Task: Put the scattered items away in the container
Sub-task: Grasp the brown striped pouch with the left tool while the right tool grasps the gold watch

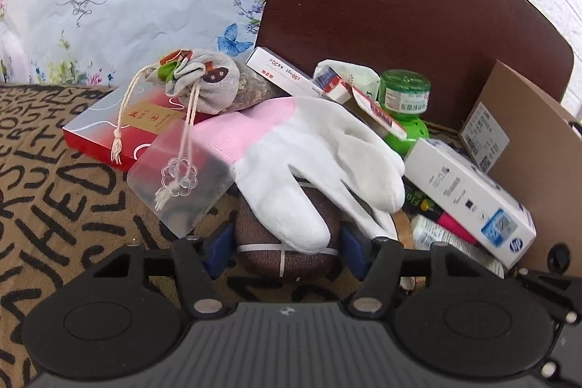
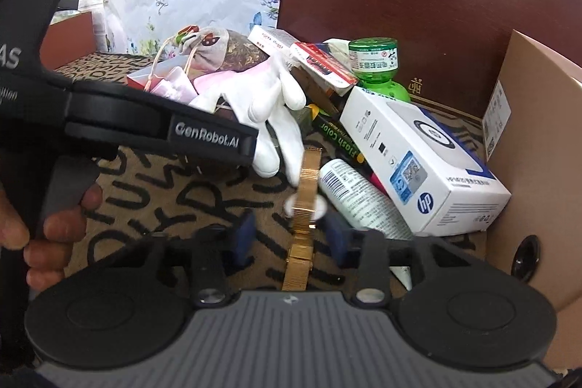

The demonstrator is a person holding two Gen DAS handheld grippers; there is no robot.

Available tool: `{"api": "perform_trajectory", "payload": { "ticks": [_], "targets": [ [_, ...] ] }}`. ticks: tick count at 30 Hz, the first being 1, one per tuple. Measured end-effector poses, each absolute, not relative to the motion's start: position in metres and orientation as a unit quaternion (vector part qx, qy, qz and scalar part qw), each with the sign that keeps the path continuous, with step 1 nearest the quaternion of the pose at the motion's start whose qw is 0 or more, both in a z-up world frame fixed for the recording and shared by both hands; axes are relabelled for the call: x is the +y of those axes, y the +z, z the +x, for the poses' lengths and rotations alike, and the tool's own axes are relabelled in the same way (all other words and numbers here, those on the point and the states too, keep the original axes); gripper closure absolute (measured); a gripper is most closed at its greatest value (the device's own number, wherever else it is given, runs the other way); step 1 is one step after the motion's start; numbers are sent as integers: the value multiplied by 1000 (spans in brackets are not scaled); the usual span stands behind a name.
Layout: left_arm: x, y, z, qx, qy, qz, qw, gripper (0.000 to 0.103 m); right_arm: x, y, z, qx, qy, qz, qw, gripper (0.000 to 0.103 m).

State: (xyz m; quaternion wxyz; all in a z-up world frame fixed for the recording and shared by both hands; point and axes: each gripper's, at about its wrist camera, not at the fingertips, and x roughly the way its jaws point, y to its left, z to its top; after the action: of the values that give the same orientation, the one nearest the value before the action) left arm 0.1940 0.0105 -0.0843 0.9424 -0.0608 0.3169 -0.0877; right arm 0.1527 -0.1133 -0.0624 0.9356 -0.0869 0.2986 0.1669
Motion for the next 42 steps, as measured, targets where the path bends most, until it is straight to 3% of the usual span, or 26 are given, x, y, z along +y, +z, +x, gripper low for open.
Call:
{"api": "perform_trajectory", "payload": {
  "ticks": [3,5,20,26,28,30,32,37,39,40,41,42],
  "targets": [
    [14,-82,183,325,-91,-62,939,40,-116,-61,150,301,165,-88,935,90],
    [18,-80,172,333,-96,-70,936,40,-118,-60,144,305,169,-91,933,92],
    [53,-76,20,366,-115,-59,922,39,-156,-47,35,346,215,-84,910,92],
    [60,-75,-2,375,-110,-72,918,38,-164,-45,-9,351,225,-90,904,91],
    [58,-74,4,375,-106,-74,918,37,-161,-44,-9,346,224,-94,906,84],
    [57,-74,11,373,-100,-75,919,31,-160,-44,-5,347,222,-91,907,62],
    [55,-75,18,374,-94,-72,920,29,-158,-44,-2,340,219,-88,910,58],
    [48,-76,31,375,-88,-57,921,26,-153,-50,9,338,216,-91,911,58],
    [45,-78,33,374,-87,-47,922,37,-152,-51,9,337,215,-92,912,59],
    [43,-78,33,374,-94,-39,922,39,-151,-51,9,337,215,-93,912,61],
    [40,-77,32,374,-93,-31,922,39,-152,-51,9,337,217,-96,911,73],
    [38,-77,32,374,-92,-25,922,39,-151,-51,9,337,216,-100,911,76]
  ]
}}
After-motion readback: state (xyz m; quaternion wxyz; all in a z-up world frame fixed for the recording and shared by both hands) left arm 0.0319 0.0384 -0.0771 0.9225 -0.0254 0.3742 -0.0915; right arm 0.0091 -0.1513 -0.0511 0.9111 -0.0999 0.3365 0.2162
